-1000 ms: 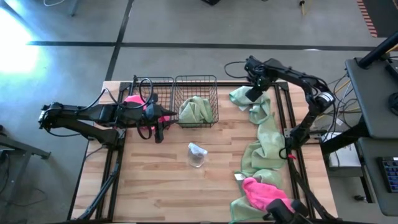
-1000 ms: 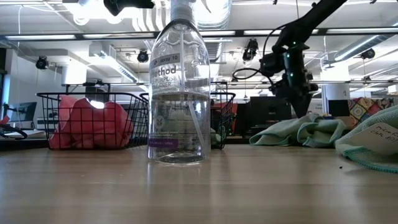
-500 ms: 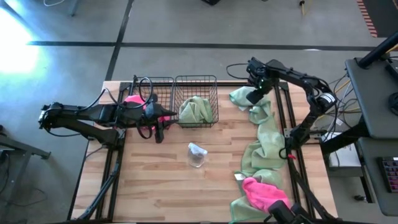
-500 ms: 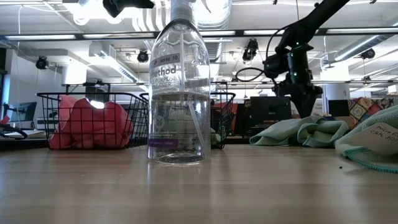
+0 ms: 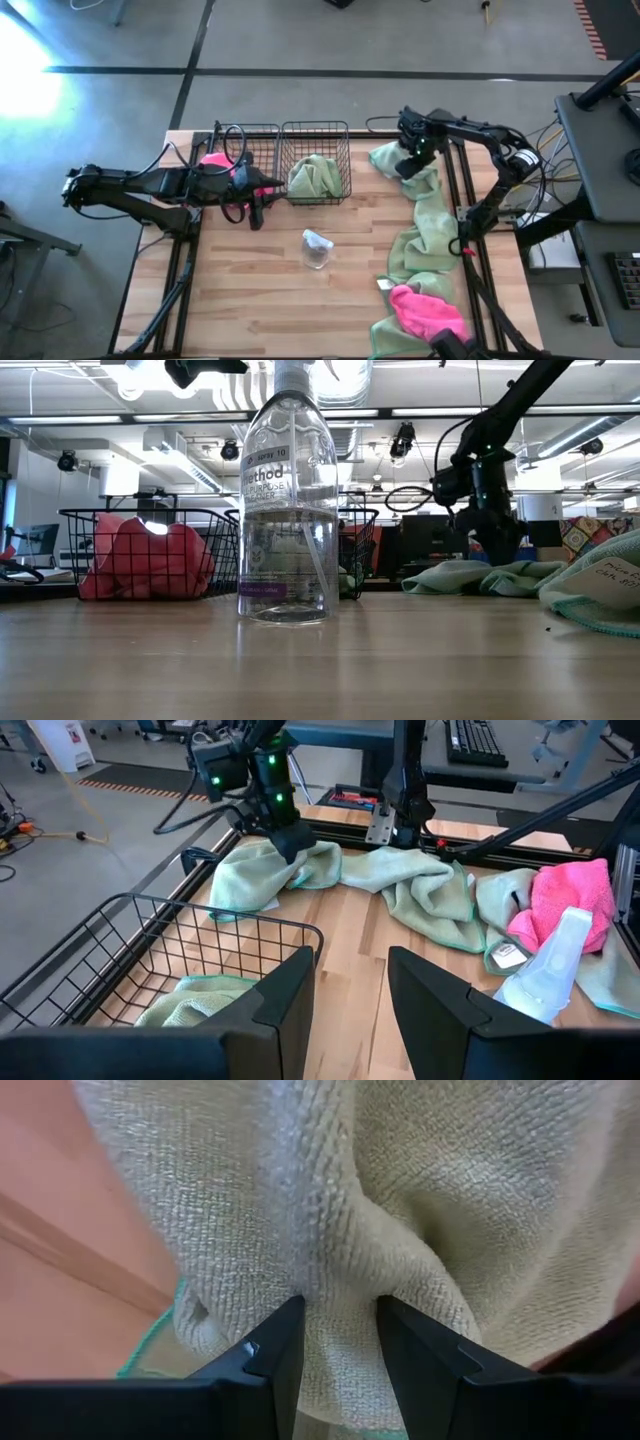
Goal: Sort microfiber towel by color & place in baskets
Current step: Put the top green microfiber towel into the right black wire basket
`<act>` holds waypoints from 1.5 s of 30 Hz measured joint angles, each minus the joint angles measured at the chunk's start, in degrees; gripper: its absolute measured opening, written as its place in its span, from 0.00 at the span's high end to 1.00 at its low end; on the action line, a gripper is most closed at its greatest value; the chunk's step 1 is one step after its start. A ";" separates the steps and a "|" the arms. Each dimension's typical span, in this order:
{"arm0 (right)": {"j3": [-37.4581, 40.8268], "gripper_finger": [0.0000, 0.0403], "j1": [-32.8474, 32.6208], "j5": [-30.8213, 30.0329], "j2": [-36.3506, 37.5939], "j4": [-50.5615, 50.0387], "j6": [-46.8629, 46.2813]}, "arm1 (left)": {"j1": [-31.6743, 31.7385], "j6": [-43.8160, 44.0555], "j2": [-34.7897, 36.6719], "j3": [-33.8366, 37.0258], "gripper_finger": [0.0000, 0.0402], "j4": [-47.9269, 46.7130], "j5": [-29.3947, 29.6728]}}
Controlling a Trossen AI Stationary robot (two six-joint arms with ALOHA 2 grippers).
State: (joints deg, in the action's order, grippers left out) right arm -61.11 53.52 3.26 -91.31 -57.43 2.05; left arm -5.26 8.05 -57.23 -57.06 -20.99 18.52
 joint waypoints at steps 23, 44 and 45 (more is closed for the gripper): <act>2.39 0.97 0.00 3.00 0.02 1.70 -1.39 | -0.06 0.17 -0.87 0.09 0.71 0.17 -0.04; -18.17 0.98 -0.32 7.53 0.89 1.14 -4.71 | -0.07 0.17 -0.85 0.09 0.71 0.17 -0.04; -19.90 0.98 -0.40 7.65 0.93 1.18 -5.08 | -0.07 0.17 -0.85 0.09 0.71 0.17 -0.04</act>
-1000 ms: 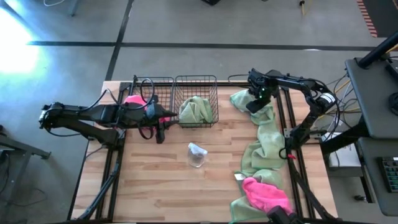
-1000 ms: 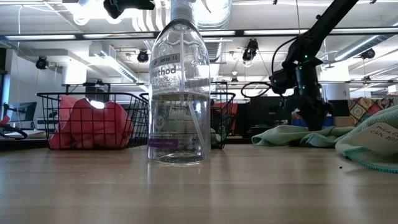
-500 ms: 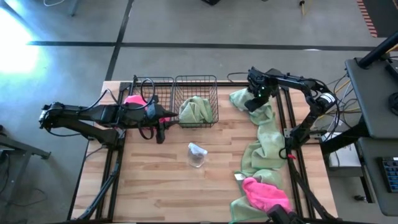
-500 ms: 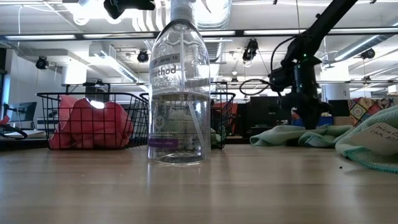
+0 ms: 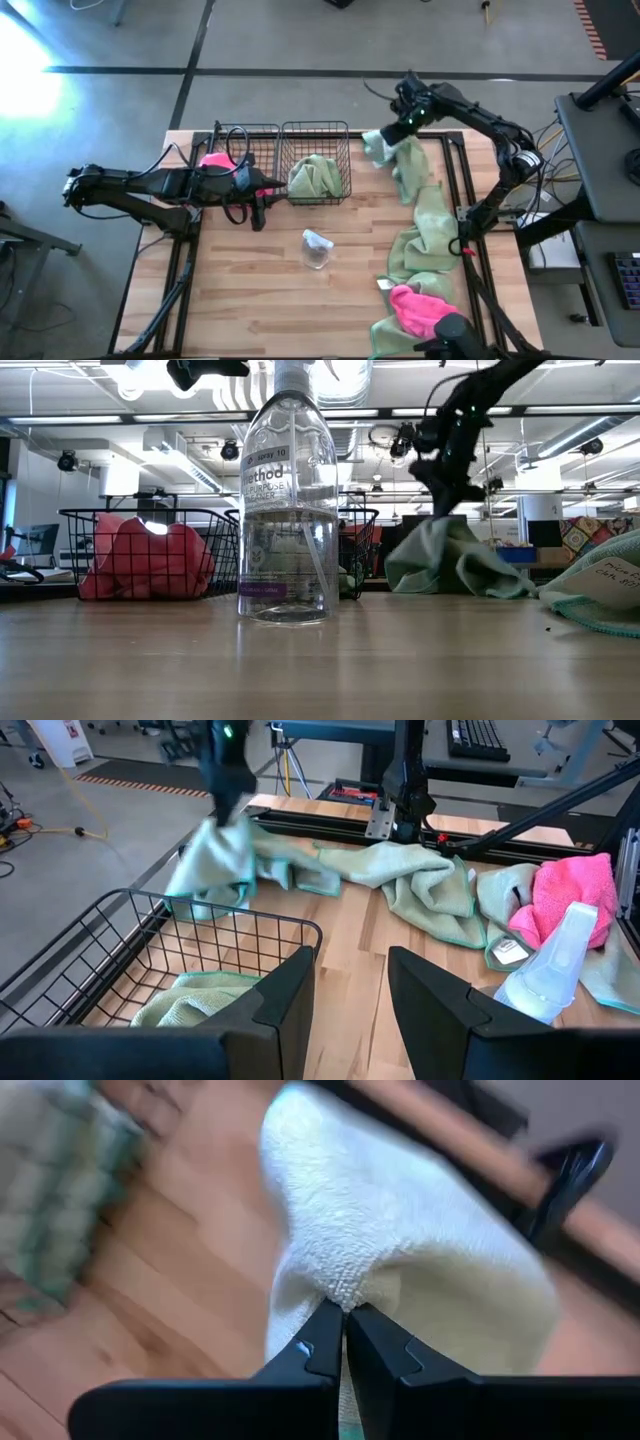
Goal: Sort microfiber towel by color & place in baskets
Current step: Put the top green microfiber towel into the right black wire basket
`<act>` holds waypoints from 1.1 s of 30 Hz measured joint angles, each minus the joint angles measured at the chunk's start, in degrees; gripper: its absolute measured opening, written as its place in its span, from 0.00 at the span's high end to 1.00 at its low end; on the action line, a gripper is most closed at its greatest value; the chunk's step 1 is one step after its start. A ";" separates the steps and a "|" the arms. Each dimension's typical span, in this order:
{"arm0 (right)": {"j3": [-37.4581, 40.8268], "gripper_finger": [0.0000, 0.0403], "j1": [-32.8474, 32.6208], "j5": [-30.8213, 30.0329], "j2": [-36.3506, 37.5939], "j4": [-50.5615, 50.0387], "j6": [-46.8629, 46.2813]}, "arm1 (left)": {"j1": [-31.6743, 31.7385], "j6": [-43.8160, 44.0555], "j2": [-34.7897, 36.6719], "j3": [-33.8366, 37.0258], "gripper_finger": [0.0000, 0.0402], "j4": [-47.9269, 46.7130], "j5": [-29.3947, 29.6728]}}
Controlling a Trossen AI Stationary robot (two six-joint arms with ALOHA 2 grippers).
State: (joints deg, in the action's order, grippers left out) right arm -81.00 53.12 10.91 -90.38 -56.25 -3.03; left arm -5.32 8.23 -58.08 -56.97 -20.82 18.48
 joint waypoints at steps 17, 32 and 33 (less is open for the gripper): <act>-24.68 0.98 -12.14 4.64 0.03 -0.08 -4.33 | 0.00 -0.22 0.00 0.00 0.71 -0.39 -0.02; -39.29 0.98 -25.66 4.11 -0.47 12.05 -7.60 | 0.00 -1.70 0.00 0.00 0.71 -0.42 -0.02; -39.41 0.98 -25.79 4.12 -0.52 13.26 -7.64 | 0.00 -1.71 0.00 0.00 0.71 -0.42 -0.01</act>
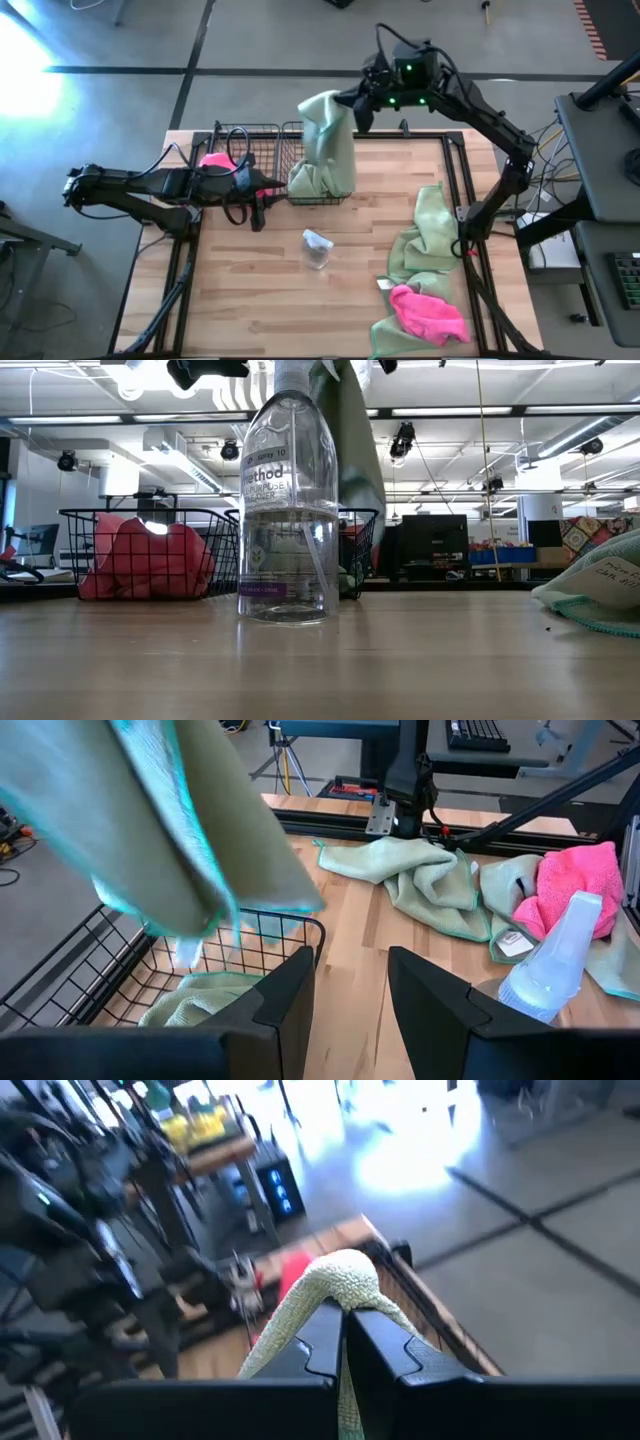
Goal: Sort microfiber towel by color & place in baskets
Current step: Put the top green microfiber towel into the right black wire basket
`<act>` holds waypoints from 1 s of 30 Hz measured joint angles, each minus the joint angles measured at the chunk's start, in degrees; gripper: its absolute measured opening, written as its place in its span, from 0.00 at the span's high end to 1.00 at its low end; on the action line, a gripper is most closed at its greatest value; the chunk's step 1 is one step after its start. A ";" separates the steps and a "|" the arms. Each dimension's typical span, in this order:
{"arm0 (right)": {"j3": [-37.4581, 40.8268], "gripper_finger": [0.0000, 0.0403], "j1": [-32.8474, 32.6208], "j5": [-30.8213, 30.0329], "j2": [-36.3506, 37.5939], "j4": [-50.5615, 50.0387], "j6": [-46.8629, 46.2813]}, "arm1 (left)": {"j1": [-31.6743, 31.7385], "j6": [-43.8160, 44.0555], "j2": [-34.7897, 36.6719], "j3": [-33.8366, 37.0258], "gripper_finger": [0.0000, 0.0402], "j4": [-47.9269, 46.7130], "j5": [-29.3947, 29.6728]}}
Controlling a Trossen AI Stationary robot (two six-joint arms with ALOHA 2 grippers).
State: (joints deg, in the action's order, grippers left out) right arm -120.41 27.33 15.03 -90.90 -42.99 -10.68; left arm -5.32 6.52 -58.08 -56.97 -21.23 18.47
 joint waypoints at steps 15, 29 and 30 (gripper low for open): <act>-2.17 0.98 0.04 0.43 -5.62 16.23 -4.74 | 0.00 -1.35 0.00 0.00 0.71 -0.31 -0.02; -14.37 0.98 0.02 3.68 -11.54 18.57 -7.59 | 0.00 -1.53 0.00 0.04 0.71 -2.19 -0.02; -14.37 0.98 0.02 3.68 -11.75 18.50 -8.12 | 0.00 -1.53 0.00 0.05 0.71 -2.21 -0.02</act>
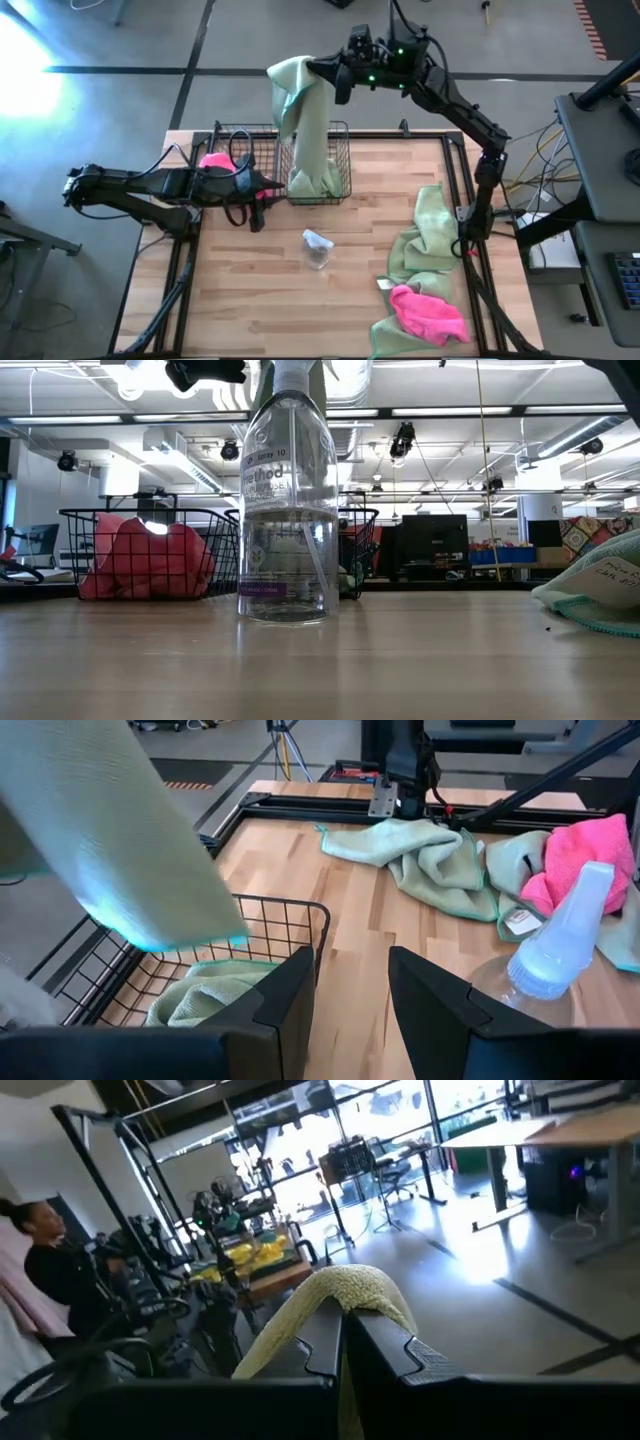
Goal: Sort microfiber towel by color & place in baskets
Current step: Put the top green microfiber towel into the right black wire basket
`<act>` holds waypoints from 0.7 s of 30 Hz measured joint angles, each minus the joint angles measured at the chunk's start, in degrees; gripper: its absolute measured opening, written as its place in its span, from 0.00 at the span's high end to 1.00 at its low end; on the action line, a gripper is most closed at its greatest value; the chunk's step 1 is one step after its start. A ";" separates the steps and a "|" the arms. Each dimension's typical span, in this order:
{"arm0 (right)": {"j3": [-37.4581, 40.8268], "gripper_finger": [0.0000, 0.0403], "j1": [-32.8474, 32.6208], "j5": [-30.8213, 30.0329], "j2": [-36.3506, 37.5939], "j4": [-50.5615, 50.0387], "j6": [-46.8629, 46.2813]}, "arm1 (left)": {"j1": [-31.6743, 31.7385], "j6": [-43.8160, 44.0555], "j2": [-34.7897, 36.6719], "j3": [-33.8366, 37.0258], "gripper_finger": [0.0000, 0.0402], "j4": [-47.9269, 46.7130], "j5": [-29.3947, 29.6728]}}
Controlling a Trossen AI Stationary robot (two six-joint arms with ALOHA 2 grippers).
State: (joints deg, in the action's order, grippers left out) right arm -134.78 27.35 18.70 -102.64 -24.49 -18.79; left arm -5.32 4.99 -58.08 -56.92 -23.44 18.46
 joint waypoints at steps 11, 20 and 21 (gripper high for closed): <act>0.07 0.98 -0.36 2.52 -0.67 -22.73 5.44 | -0.13 0.24 0.00 0.06 0.71 -1.21 0.00; 0.07 0.98 -1.85 2.51 -0.69 -30.90 8.50 | -0.15 0.05 0.00 0.06 0.71 -1.20 0.00; 0.07 0.98 -1.88 2.51 -0.67 -30.90 8.51 | -0.15 0.05 0.00 0.06 0.71 -1.20 0.00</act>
State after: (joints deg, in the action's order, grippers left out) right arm -134.72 25.47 21.21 -103.32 -55.40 -10.28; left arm -5.48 5.04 -58.08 -56.86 -24.64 18.46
